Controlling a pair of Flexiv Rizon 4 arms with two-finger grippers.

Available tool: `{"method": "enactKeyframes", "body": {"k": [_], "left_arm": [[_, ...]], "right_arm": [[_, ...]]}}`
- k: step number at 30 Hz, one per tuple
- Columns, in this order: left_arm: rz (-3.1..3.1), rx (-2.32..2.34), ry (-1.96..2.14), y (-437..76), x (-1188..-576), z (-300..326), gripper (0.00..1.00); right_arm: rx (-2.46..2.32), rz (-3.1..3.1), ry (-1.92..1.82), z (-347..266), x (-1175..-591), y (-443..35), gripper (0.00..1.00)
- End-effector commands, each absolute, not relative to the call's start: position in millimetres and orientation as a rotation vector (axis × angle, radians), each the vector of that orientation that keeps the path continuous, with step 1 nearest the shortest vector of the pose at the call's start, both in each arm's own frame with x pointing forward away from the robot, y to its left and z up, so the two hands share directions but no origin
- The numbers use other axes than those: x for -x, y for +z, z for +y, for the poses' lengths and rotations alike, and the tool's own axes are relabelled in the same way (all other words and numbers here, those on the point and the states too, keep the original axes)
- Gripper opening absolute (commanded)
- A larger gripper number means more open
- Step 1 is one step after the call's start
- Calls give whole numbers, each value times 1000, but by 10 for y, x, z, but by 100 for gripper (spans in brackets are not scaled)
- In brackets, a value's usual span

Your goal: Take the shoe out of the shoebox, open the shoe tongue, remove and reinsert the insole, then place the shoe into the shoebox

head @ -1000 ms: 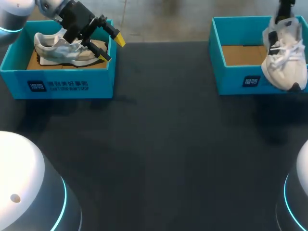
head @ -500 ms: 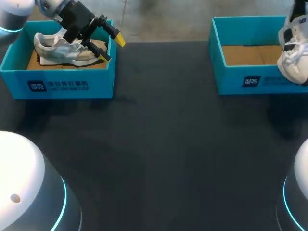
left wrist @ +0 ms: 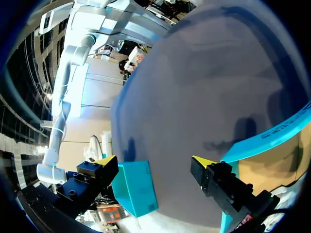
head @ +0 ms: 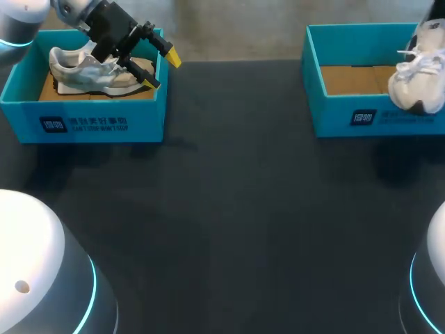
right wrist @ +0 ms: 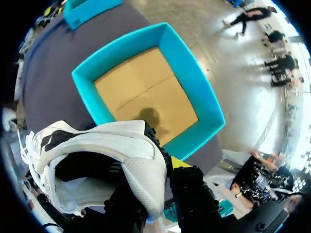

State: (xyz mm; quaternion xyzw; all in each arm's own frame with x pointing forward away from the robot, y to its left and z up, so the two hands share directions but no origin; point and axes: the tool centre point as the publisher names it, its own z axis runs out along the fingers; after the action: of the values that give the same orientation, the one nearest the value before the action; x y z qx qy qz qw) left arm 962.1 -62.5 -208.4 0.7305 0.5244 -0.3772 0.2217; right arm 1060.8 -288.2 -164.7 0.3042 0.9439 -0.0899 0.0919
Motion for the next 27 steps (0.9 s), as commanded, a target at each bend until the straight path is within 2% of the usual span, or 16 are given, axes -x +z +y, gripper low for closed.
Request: {"method": "enactKeyframes", "body": {"k": [1,27], "left_arm": [[1449,-2022,-1041,-2078,-9625,-625,100],[1449,-2022,-1041,-2078,-9625,-625,100]], "right_arm": [[-1119,2728,-250,-2967,-10590,-1689,0],[-2052,2068,-131,-3220,-10225,-1673,0]]}}
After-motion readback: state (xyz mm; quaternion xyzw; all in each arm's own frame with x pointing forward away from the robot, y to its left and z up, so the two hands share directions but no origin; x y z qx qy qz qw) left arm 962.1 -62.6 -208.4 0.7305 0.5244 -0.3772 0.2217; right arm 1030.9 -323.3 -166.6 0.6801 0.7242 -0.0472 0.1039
